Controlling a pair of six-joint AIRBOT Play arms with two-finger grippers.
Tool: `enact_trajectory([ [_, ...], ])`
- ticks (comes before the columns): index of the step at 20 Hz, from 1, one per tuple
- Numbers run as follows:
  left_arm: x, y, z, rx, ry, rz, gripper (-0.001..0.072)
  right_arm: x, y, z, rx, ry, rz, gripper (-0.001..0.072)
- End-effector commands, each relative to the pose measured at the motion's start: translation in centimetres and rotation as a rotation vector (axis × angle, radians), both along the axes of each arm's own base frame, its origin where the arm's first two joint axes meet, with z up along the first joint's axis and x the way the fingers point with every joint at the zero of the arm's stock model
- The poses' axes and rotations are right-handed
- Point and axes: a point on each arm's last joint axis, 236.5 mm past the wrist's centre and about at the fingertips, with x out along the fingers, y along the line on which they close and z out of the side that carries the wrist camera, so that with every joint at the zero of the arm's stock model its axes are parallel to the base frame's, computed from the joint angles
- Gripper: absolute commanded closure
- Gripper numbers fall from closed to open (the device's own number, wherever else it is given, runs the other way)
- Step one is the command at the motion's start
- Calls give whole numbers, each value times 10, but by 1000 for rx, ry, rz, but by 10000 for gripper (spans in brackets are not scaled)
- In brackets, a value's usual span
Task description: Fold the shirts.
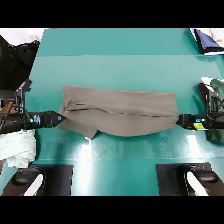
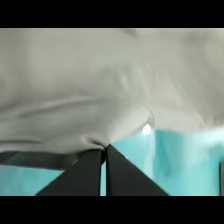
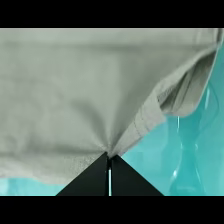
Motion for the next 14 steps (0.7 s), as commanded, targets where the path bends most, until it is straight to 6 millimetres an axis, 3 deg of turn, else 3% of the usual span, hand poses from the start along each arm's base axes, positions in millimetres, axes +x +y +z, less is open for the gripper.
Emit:
enact_trajectory([
  [1,43,16,23,16,-164,103,684,31,3,3,30,-46,-31,700],
  [5,85,28,20,92,-177,114,684,77,10,7,18,-68,-6,700],
  [11,158,35,-3,154,-168,118,683,140,11,-12,14,-65,-19,700],
  [14,186,38,-16,169,-175,132,682,168,9,-20,11,-88,-36,699],
])
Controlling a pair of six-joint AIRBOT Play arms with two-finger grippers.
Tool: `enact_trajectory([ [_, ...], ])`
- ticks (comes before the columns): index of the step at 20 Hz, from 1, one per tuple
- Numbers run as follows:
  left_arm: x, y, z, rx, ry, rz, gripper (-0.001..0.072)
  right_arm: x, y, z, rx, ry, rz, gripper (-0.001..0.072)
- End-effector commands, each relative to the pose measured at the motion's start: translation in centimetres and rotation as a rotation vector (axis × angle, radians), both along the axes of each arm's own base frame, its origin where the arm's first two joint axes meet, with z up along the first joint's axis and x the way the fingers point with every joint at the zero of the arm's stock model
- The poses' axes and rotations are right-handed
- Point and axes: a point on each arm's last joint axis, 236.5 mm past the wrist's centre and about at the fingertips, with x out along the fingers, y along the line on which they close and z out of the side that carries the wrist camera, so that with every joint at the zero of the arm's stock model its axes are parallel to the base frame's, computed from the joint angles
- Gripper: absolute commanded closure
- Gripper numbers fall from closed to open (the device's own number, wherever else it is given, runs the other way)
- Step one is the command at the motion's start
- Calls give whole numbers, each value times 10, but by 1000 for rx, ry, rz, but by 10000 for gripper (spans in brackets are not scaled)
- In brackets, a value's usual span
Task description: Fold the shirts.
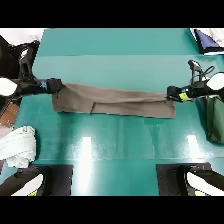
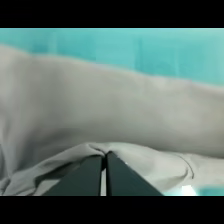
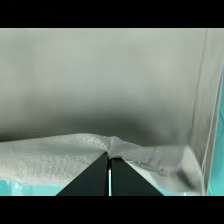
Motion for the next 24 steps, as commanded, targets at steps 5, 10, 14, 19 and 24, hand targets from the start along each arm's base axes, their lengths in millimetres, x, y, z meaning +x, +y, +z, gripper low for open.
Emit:
enact_trajectory([
  [5,56,16,-21,50,-65,60,681,58,-5,-22,-7,-81,-50,697],
  [10,65,19,-13,47,-105,83,211,70,-17,-10,2,-121,-86,185],
  [14,54,8,-5,41,-46,23,211,48,-51,8,-35,-24,-2,186],
  [19,19,-6,-25,35,123,-71,478,6,-77,-13,165,148,70,186],
  [24,-1,-11,-35,33,207,-114,682,-1,-77,-56,394,270,61,186],
])
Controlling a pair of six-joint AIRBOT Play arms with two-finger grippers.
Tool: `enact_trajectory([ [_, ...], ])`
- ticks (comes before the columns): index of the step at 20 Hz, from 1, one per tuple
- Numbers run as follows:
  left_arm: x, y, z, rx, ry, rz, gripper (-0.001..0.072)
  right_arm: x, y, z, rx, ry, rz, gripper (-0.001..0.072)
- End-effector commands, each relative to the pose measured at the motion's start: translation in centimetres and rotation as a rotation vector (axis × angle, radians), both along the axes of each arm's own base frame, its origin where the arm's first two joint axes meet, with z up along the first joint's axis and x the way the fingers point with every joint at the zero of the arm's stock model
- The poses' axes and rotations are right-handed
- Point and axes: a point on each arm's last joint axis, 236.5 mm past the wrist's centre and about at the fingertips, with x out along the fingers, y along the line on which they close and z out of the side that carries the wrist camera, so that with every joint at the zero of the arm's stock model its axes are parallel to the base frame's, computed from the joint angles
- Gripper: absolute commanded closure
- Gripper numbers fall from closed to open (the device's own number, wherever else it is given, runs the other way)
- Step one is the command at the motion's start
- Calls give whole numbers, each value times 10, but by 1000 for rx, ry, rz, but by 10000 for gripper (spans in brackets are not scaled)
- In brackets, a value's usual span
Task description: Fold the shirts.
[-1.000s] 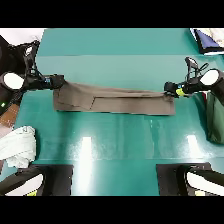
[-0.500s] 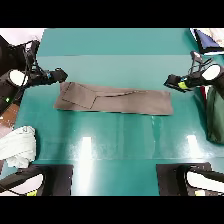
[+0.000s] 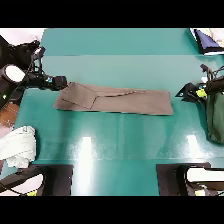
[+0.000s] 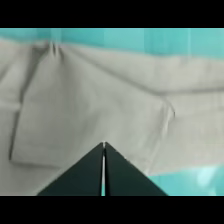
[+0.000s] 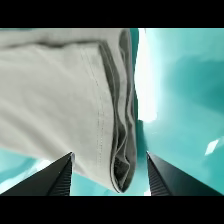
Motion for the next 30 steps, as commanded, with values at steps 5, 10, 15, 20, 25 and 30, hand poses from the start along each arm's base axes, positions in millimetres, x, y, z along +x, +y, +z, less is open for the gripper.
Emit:
enact_trajectory([
  [5,-21,-6,-9,-4,91,-46,682,-6,16,-51,158,105,68,204],
  [10,-22,-6,-10,-9,97,-40,682,19,45,-52,199,24,72,262],
  [15,-24,-23,-7,-52,107,-37,683,28,66,-49,198,-43,144,584],
  [20,-26,-86,-14,-56,98,-141,684,28,97,-24,329,-93,206,698],
  [25,-13,-178,-36,-43,121,-319,684,46,116,68,441,-289,193,701],
  [30,-1,-247,-80,-34,169,-419,684,48,156,176,383,-510,315,701],
])
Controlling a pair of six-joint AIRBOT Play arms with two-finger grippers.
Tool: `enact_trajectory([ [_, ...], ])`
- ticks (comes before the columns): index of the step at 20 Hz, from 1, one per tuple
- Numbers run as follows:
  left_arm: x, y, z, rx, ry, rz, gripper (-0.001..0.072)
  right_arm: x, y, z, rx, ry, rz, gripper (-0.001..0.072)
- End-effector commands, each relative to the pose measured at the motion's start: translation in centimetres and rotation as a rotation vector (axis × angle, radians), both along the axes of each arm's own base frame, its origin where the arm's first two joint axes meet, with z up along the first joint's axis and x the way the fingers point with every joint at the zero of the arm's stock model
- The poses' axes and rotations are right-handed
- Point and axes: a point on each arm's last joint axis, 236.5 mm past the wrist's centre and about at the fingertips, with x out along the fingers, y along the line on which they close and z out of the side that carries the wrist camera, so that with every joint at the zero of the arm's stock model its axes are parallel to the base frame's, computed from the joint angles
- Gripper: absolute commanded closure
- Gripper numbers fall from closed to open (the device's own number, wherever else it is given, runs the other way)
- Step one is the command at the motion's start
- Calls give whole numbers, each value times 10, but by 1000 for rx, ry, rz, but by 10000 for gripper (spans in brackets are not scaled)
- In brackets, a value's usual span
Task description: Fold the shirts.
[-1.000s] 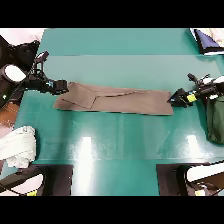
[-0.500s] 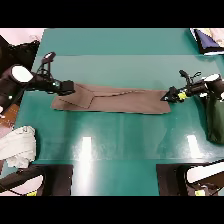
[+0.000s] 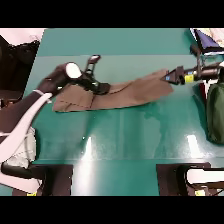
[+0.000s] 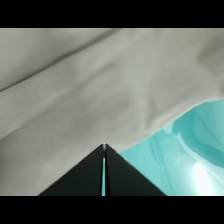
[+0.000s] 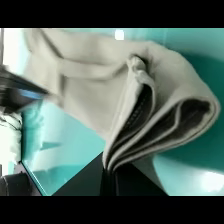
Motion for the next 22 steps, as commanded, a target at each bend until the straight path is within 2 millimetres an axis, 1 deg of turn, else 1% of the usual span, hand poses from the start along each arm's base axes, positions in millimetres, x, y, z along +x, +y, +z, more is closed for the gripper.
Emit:
enact_trajectory([
  [1,3,-44,-34,-2,53,-58,684,-5,36,75,6,-156,51,701],
  [3,8,-50,-47,-9,76,-54,683,-10,60,96,4,-203,102,701],
  [5,16,-44,-52,8,57,-38,684,-13,80,111,9,-235,133,700],
  [8,28,-27,-46,16,61,-17,683,-15,105,127,21,-279,154,701],
  [10,32,-11,-31,22,82,-25,683,-16,121,136,27,-310,171,701],
  [12,46,8,3,29,19,-22,684,-18,141,141,38,-322,212,701],
  [13,53,21,24,39,-29,-6,684,-18,152,143,44,-326,232,701],
  [15,66,57,66,86,-136,34,684,-16,179,147,63,-340,269,701],
  [16,69,79,87,118,-181,58,683,-15,193,149,72,-352,284,701],
  [18,67,132,128,198,-256,120,683,-13,227,151,93,-382,319,701],
  [20,58,183,165,269,-309,191,683,-12,261,149,114,-407,348,700],
  [22,42,230,199,340,-355,268,682,-12,293,140,134,-411,365,700],
])
